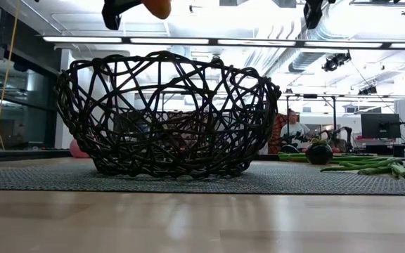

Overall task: Build produce basket
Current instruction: Put the orange mango into the black mesh basket

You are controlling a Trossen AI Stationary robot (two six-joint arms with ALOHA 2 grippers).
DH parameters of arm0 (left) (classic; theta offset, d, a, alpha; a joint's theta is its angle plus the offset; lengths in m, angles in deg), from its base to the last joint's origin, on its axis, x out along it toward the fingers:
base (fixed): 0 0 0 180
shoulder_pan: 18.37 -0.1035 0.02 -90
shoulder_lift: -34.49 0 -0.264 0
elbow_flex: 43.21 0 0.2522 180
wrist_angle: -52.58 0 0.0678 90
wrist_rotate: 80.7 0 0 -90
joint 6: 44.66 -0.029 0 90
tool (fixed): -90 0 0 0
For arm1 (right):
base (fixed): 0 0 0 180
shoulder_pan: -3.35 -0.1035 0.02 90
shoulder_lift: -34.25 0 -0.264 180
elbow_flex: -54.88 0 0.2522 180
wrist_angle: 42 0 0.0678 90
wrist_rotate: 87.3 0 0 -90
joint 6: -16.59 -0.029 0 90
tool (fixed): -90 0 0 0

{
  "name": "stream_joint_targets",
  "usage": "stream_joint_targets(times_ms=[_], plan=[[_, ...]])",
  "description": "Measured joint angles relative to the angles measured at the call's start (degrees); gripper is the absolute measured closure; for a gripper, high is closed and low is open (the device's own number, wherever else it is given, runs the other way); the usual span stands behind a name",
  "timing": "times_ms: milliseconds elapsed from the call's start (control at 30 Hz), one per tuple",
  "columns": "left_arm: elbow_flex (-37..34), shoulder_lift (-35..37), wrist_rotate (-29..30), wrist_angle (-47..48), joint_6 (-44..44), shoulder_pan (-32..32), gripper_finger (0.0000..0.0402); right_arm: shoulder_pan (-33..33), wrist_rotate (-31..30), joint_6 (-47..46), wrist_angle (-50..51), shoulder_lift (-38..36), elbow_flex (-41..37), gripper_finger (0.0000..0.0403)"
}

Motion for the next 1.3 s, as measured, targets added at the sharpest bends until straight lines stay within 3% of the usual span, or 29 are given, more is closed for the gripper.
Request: stream_joint_targets(times_ms=[133, 233, 433, 567, 733, 933, 1300], plan=[[1.4, -1.1, 0.0, 3.4, 1.2, 0.0, 0.0126, 0.0, 0.1, 0.0, -1.3, -0.5, 0.1, 0.0402], [5.9, -5.0, -0.9, 14.1, 1.5, 0.4, 0.0128, 0.0, 0.0, 0.0, -1.5, -0.6, 0.1, 0.0402], [17.6, -18.0, -0.5, 34.9, -1.1, 3.8, 0.0129, 0.0, 0.0, 0.0, -1.3, -0.5, 0.1, 0.0402], [22.5, -26.9, 2.7, 43.4, -2.6, 6.1, 0.0128, 0.0, 0.0, 0.0, -1.3, -0.5, 0.1, 0.0402], [23.8, -35.8, 7.8, 43.7, -3.0, 7.1, 0.0127, 0.0, 0.0, 0.0, -1.3, -0.5, 0.1, 0.0402], [23.9, -44.0, 9.2, 43.8, -3.5, 5.8, 0.0126, 0.0, 0.0, 0.0, -1.3, -0.5, 0.1, 0.0402], [24.1, -51.7, 10.1, 42.5, -10.5, 4.7, 0.0126, 0.0, -0.1, 0.0, -1.3, -0.5, 0.1, 0.0402]])
